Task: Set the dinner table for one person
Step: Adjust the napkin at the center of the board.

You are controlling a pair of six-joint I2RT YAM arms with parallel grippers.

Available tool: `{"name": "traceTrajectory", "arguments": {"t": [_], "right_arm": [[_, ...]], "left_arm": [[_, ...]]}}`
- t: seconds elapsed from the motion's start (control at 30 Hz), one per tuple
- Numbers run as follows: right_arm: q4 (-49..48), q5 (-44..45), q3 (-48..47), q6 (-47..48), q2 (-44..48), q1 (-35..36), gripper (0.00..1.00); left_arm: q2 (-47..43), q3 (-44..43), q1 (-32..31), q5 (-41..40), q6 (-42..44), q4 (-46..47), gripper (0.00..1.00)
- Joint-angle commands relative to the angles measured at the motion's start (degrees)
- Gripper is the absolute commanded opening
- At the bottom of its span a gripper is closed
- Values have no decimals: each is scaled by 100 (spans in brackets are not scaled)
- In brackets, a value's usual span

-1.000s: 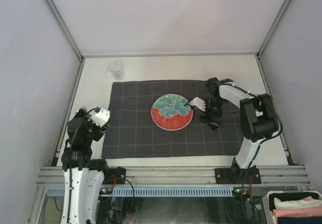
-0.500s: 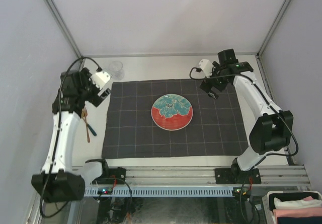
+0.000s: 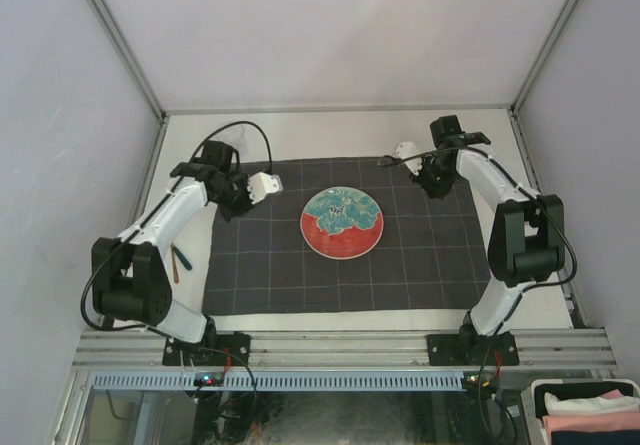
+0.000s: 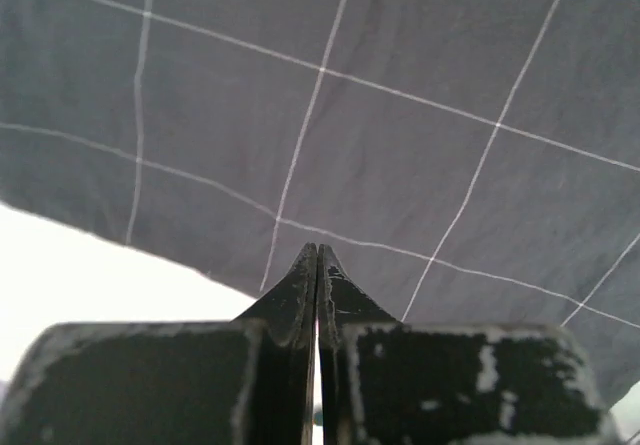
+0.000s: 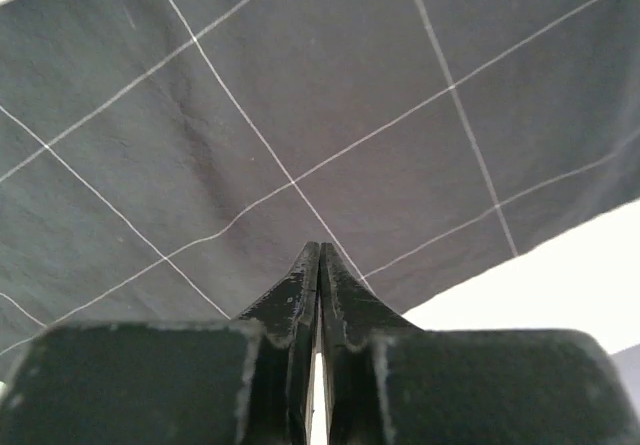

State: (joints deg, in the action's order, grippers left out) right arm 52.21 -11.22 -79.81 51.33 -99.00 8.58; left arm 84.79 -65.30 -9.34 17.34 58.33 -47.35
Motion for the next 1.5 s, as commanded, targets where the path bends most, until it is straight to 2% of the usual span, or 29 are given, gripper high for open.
{"name": "traceTrajectory", "arguments": {"t": [0.0, 0.23, 0.53, 0.87, 1.0, 1.27, 1.47], "right_arm": [[20, -104, 95, 237, -131, -110, 0], [-210, 176, 370, 548, -784, -119, 0], [-455, 46, 368, 719, -1201, -102, 0], [-518, 74, 369, 856, -1528, -100, 0], [-518, 38, 369, 879, -1525, -106, 0], [-560, 57, 369, 887, -1683, -103, 0], [-733, 70, 407, 936, -1662, -72, 0]], "left_arm": [[192, -127, -106, 293, 203, -264, 0], [1086, -295, -344, -509, 437, -517, 0], [1591, -449, -355, -425, 476, -458, 0], [2006, -601, -343, -681, 601, -466, 0], [2346, -1080, -346, -688, 617, -940, 0], [2680, -1564, -360, -938, 562, -1171, 0], [2677, -1567, -392, -1098, 238, -828, 0]]}}
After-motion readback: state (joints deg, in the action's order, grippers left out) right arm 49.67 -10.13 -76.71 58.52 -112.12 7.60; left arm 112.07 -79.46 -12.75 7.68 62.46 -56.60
